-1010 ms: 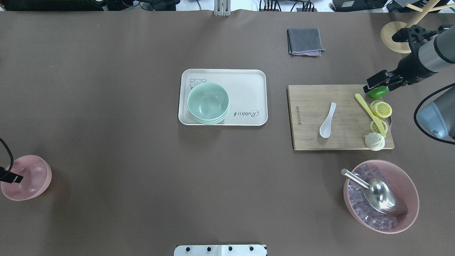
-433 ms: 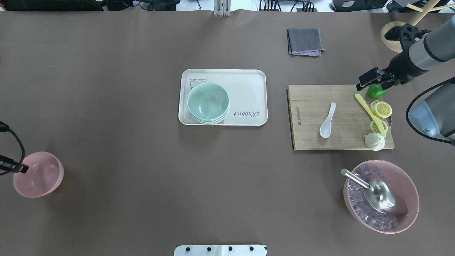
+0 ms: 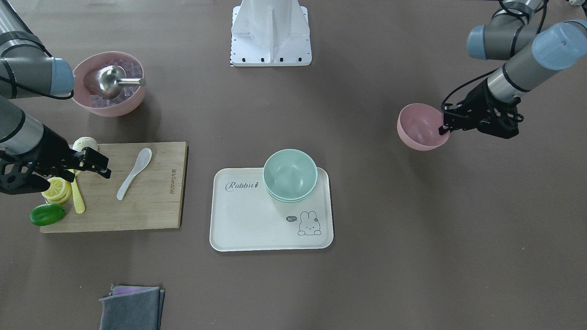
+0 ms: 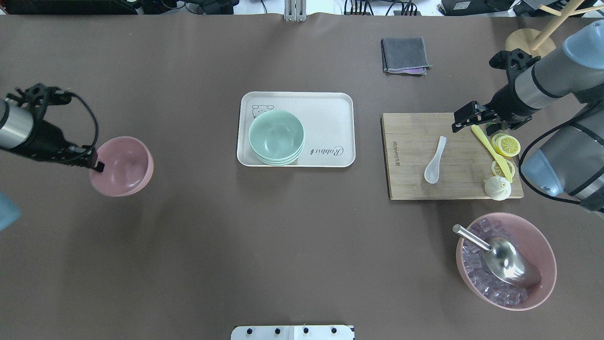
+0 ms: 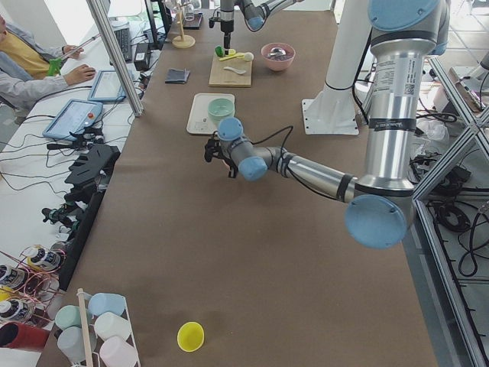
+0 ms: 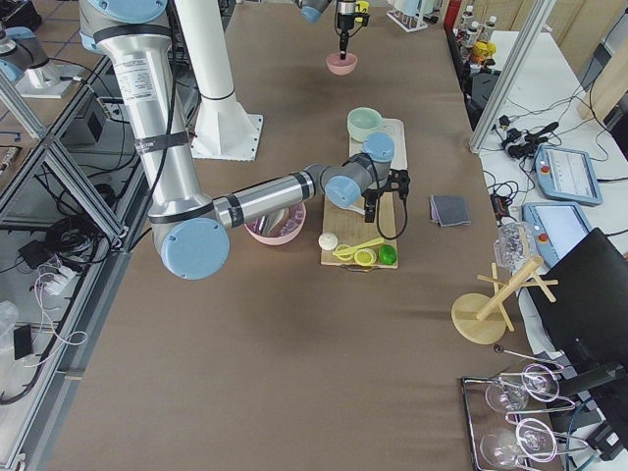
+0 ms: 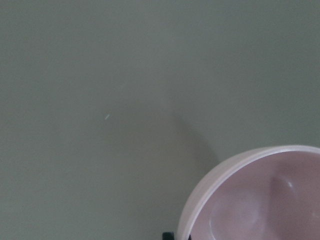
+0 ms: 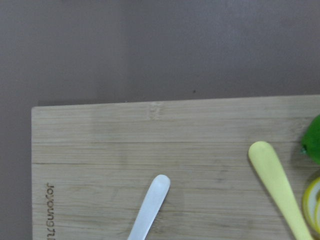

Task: Stack pink bowl on green and place spoon
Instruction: 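Lift pink bowl with left gripper toward tray while right gripper grasps spoon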

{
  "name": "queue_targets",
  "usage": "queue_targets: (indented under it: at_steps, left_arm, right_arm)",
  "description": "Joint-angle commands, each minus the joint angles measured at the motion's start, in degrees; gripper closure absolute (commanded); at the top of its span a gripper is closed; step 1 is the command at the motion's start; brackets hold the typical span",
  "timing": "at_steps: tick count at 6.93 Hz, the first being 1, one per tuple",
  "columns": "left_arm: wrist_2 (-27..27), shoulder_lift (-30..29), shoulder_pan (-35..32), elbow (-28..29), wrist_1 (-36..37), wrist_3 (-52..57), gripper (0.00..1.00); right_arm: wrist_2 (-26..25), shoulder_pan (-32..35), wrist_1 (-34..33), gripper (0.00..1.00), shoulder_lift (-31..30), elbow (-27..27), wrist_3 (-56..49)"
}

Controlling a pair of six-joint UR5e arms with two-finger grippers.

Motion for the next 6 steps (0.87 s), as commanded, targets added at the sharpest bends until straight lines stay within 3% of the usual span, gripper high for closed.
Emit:
queue_targets:
  at_steps: [1, 2, 4, 6]
  left_arm:
    - [4.12, -21.93, 1.01, 0.63, 24.30, -7.25, 1.00]
    - [6.25, -25.77, 3.37, 3.08, 26.84, -8.05, 1.00]
    - [8.80, -35.87, 6.44, 13.68, 25.03, -13.49, 1.00]
    - [12.76, -36.88, 10.40, 16.19, 19.85, -18.50, 1.00]
  right_arm:
    - [-1.82, -4.54, 0.14, 0.05, 0.39, 0.30, 7.17]
    - [-4.36, -6.82, 0.14, 0.06, 0.65, -0.13, 7.99]
    - [-6.13, -8.51, -0.03, 0.09, 1.53, -0.66, 8.96]
    - [-7.10, -9.30, -0.03, 0.10, 1.89, -1.28, 10.28]
